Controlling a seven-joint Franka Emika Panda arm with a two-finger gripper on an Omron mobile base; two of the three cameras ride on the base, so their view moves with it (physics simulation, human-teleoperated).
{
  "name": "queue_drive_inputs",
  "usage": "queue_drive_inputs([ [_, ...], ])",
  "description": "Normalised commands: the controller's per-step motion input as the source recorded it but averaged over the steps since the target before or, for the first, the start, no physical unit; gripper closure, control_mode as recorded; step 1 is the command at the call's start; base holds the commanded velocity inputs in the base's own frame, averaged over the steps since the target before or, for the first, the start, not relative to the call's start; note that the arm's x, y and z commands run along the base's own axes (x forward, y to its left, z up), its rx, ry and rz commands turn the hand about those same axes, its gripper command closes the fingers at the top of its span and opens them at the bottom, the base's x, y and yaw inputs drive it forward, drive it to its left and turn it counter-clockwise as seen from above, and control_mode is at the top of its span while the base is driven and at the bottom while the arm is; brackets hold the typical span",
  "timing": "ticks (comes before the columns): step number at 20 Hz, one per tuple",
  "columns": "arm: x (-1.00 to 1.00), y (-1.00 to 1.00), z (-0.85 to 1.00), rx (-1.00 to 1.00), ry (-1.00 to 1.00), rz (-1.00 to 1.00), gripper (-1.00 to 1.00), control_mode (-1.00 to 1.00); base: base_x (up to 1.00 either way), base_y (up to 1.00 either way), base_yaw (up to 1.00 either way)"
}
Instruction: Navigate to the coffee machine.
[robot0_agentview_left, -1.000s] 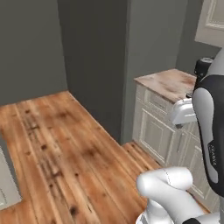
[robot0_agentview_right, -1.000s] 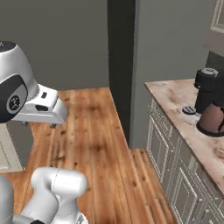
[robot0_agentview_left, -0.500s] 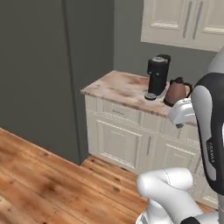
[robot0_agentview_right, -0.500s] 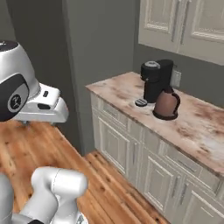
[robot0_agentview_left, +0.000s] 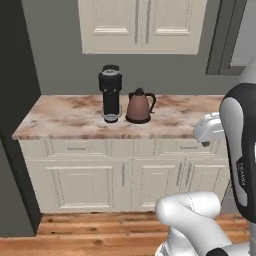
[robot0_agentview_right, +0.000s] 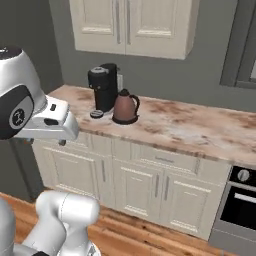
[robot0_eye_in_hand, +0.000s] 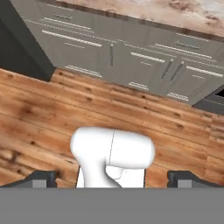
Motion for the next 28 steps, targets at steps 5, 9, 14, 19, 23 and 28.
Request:
queue_drive_inputs([
  [5, 0.0, 0.0, 0.0, 0.0, 0.0, 0.0, -1.0, 1.0, 0.61, 0.67, -0.73],
  [9, 0.0, 0.0, 0.0, 0.0, 0.0, 0.0, -1.0, 1.0, 0.81, 0.8, -0.24],
  [14, 0.0, 0.0, 0.0, 0.0, 0.0, 0.0, -1.0, 1.0, 0.73, 0.76, -0.05],
  [19, 0.0, 0.0, 0.0, 0.0, 0.0, 0.0, -1.0, 1.0, 0.39, 0.19, 0.11],
  [23, 0.0, 0.0, 0.0, 0.0, 0.0, 0.0, -1.0, 1.0, 0.44, 0.0, 0.21],
  [28, 0.0, 0.0, 0.0, 0.0, 0.0, 0.0, -1.0, 1.0, 0.42, 0.03, 0.31],
])
